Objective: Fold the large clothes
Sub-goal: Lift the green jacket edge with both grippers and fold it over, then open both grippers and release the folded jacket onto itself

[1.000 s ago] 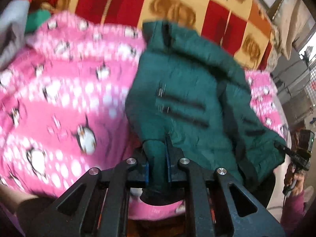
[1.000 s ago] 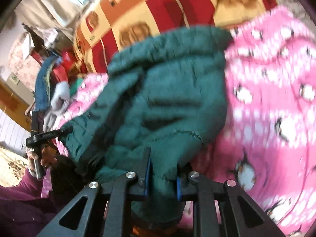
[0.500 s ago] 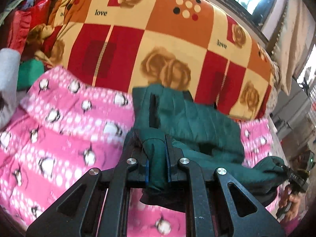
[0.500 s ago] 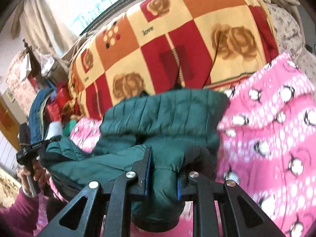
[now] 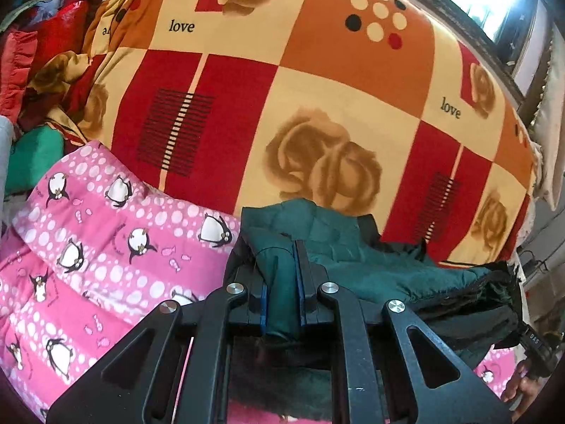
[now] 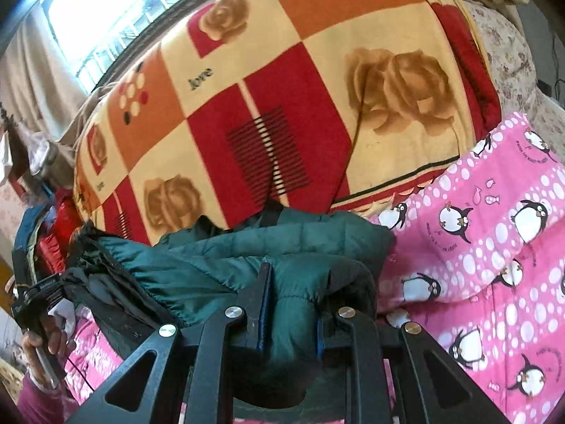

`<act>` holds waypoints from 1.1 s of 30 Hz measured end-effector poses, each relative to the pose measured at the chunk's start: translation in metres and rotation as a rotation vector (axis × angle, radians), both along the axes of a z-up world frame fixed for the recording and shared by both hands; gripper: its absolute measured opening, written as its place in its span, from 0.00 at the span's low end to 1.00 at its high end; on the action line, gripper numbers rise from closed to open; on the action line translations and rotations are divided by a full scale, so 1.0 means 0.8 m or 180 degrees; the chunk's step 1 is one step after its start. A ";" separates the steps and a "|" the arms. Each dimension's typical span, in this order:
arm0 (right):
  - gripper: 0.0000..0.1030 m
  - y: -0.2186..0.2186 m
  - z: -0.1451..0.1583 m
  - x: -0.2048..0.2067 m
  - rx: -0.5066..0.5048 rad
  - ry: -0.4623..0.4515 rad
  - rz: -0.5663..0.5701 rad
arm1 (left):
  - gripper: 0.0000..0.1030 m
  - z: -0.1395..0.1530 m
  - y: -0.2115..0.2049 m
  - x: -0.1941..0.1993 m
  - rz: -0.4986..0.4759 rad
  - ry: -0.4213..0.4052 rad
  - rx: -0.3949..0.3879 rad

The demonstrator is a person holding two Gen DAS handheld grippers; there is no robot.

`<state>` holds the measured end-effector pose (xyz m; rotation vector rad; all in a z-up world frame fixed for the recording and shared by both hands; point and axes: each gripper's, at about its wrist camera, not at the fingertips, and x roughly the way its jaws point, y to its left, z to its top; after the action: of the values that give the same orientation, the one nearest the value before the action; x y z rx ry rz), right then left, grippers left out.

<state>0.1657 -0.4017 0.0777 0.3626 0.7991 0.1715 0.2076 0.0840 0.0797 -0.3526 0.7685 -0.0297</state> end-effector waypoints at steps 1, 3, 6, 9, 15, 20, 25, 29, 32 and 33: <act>0.17 -0.002 -0.004 0.003 0.0001 0.0012 -0.0003 | 0.11 -0.002 -0.001 0.004 0.0003 0.0002 0.0016; 0.17 -0.004 -0.012 0.013 -0.0020 0.0050 -0.0003 | 0.11 -0.005 -0.004 0.008 0.0007 0.0001 0.0062; 0.17 -0.002 -0.021 0.023 -0.0100 0.0082 0.0006 | 0.11 -0.011 -0.010 0.015 -0.0002 -0.0010 0.0173; 0.17 0.000 -0.028 0.031 -0.0175 0.0109 0.0009 | 0.11 -0.017 -0.012 0.021 -0.0002 0.0004 0.0214; 0.17 0.009 -0.040 0.050 -0.0339 0.0142 0.0000 | 0.11 -0.031 -0.013 0.034 0.0030 0.0061 0.0276; 0.17 0.017 -0.056 0.075 -0.0437 0.0236 -0.0013 | 0.11 -0.054 -0.011 0.049 0.0075 0.0175 0.0317; 0.17 0.019 -0.085 0.097 -0.0441 0.0382 -0.0073 | 0.11 -0.073 -0.016 0.058 0.0086 0.0220 0.0383; 0.17 0.010 -0.113 0.110 -0.0244 0.0515 -0.0165 | 0.15 -0.080 -0.011 0.063 0.0046 0.0248 0.0254; 0.20 0.005 -0.107 0.111 -0.0150 0.0526 -0.0150 | 0.28 -0.069 0.009 0.059 -0.0076 0.0227 -0.0133; 0.24 0.003 -0.101 0.108 -0.0117 0.0488 -0.0131 | 0.35 -0.063 0.019 0.056 -0.0120 0.0199 -0.0342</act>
<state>0.2521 -0.3996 -0.0032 0.3601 0.9440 0.0911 0.2526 0.0992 0.0291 -0.4426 0.8374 -0.0961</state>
